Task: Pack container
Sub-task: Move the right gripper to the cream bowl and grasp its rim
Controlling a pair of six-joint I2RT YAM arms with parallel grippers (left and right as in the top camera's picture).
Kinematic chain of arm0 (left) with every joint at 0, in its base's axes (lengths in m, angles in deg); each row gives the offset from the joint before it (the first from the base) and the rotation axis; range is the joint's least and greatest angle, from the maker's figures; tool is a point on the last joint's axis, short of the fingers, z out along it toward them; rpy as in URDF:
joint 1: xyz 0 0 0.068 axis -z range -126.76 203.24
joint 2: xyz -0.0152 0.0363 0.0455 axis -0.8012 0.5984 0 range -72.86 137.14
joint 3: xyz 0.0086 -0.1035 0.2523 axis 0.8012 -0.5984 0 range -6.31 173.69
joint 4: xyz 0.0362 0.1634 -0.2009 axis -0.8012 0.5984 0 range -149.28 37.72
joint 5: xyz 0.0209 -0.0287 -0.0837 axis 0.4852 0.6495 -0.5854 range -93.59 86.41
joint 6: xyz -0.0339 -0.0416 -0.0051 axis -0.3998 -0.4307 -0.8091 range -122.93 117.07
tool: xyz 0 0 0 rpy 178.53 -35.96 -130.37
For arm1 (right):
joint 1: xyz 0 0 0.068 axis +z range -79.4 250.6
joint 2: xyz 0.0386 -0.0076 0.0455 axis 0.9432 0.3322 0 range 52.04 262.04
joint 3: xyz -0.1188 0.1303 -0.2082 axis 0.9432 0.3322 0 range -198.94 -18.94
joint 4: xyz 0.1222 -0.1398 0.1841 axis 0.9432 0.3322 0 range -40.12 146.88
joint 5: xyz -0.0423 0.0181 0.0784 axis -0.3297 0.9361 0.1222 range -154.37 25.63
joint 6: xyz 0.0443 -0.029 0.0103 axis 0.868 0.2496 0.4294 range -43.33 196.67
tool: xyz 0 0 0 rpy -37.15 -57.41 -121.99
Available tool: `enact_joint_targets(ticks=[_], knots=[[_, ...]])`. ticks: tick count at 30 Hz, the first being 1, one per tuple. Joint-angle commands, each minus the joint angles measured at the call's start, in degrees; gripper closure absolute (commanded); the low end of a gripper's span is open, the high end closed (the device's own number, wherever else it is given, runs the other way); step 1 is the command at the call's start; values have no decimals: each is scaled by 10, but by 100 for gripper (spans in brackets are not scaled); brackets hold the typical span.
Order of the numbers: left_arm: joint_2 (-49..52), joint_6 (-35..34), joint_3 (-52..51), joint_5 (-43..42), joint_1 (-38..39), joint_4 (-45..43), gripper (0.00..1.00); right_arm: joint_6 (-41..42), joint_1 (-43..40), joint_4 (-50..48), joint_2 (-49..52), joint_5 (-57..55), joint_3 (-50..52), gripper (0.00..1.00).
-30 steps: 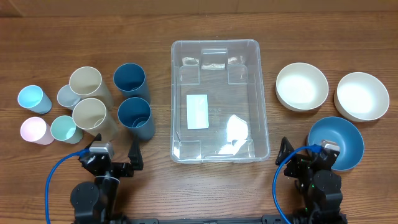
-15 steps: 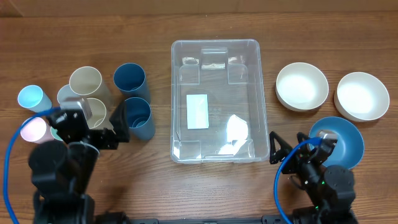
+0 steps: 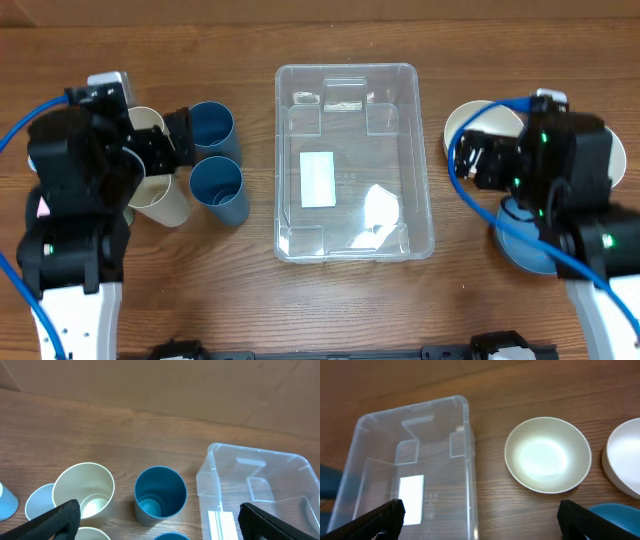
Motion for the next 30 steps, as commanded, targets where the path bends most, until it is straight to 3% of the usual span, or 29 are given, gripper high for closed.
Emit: enact_joint_targets(ticks=[1, 8, 14, 20, 30], knots=[[12, 27, 25, 4, 1, 8, 0, 35, -53, 10, 57, -14, -20, 0], [13, 27, 25, 4, 1, 48, 0, 85, -271, 12, 210, 58, -20, 0], [25, 26, 24, 4, 1, 86, 0, 110, -396, -42, 286, 70, -20, 0], [42, 26, 24, 4, 1, 86, 0, 129, -437, -150, 361, 57, -20, 4], [89, 26, 24, 4, 1, 86, 0, 173, -447, -190, 451, 33, -20, 5]])
